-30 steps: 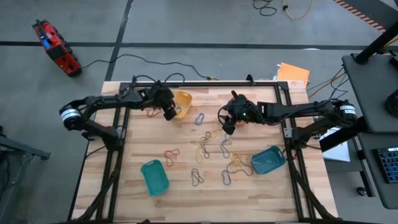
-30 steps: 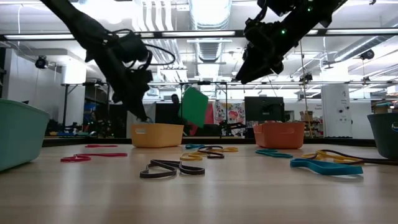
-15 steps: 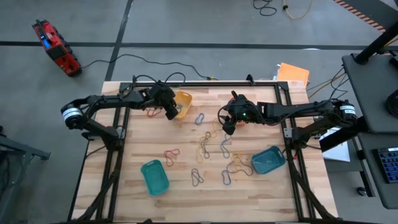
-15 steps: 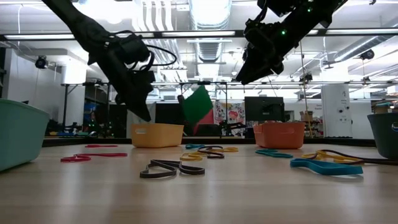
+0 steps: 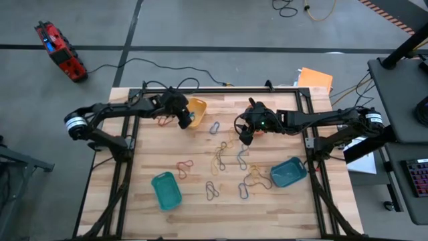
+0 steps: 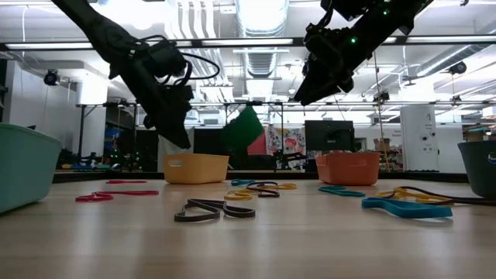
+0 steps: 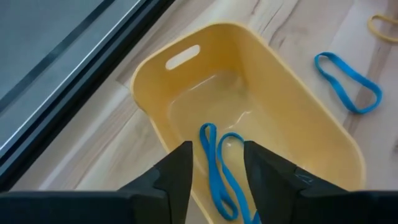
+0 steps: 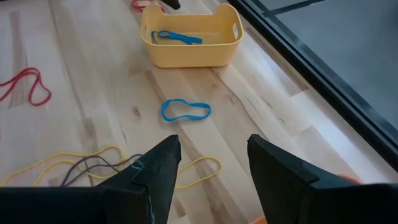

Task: Sort rubber bands into baskets
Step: Put the red rubber band into the orange bin

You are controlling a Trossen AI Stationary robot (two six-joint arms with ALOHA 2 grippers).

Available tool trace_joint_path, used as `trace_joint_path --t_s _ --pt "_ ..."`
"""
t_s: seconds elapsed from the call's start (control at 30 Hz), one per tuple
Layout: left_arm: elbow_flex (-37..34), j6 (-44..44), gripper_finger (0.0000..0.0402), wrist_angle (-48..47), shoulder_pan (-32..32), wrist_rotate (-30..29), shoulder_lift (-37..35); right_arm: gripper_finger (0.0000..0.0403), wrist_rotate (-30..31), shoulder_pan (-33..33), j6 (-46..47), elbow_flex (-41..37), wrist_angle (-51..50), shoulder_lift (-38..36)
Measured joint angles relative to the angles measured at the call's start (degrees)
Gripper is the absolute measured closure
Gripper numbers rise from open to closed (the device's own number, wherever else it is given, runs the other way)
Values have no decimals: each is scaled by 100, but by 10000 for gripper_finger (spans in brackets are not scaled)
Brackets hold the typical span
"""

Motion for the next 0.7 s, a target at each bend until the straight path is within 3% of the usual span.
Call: trace_joint_path --t_s 0.5,0.7 --pt "0 -214 276 35 -1396 -2 -1248 220 -16 2 411 -46 -15 0" --pt "0 -214 276 -81 -1819 -4 -1645 220 -433 5 811 -46 -17 0"
